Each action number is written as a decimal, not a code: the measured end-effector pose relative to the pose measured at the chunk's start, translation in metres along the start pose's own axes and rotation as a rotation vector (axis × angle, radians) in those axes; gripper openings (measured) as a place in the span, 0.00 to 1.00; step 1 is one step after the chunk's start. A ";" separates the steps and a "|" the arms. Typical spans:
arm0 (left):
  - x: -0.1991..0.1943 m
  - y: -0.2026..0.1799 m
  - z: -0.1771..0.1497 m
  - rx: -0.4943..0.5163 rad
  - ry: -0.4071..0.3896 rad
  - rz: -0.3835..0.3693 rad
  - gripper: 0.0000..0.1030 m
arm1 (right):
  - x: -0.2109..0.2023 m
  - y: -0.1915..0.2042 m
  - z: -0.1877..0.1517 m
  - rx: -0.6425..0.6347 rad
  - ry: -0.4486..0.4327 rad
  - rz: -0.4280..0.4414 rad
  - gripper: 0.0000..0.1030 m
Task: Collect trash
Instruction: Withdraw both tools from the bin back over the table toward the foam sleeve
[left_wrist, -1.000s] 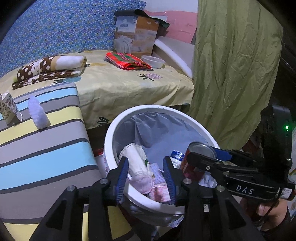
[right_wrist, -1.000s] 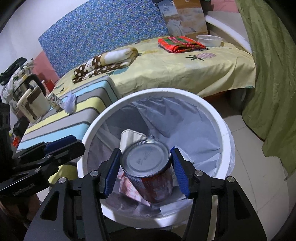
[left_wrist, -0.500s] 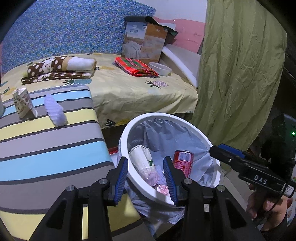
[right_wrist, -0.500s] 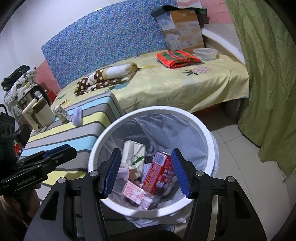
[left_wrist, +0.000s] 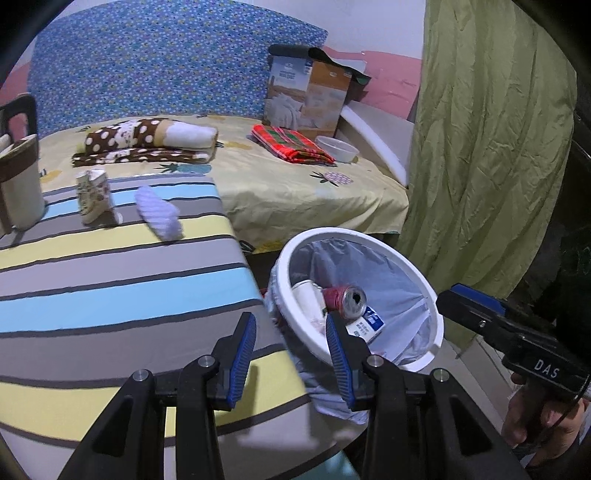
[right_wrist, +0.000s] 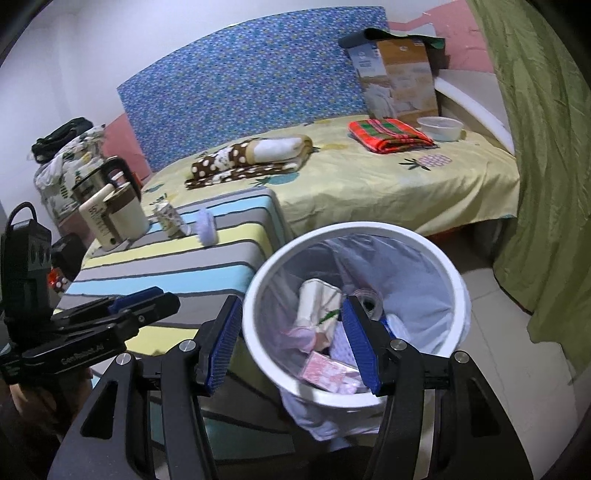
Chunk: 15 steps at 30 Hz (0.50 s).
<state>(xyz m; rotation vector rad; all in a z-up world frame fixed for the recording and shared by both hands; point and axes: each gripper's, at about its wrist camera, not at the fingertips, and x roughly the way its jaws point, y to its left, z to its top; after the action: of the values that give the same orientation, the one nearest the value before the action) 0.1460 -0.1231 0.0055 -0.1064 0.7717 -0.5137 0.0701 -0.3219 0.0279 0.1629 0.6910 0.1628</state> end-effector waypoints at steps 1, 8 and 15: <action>-0.004 0.002 -0.002 -0.001 -0.004 0.011 0.38 | 0.000 0.001 0.000 -0.003 -0.002 0.004 0.56; -0.025 0.014 -0.007 -0.004 -0.034 0.067 0.38 | -0.002 0.019 0.000 -0.034 -0.010 0.031 0.56; -0.042 0.028 -0.011 -0.023 -0.055 0.126 0.38 | 0.000 0.036 0.000 -0.068 -0.013 0.057 0.56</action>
<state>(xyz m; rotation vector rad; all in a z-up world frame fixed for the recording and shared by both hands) 0.1249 -0.0777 0.0170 -0.0920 0.7257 -0.3814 0.0665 -0.2864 0.0352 0.1183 0.6673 0.2396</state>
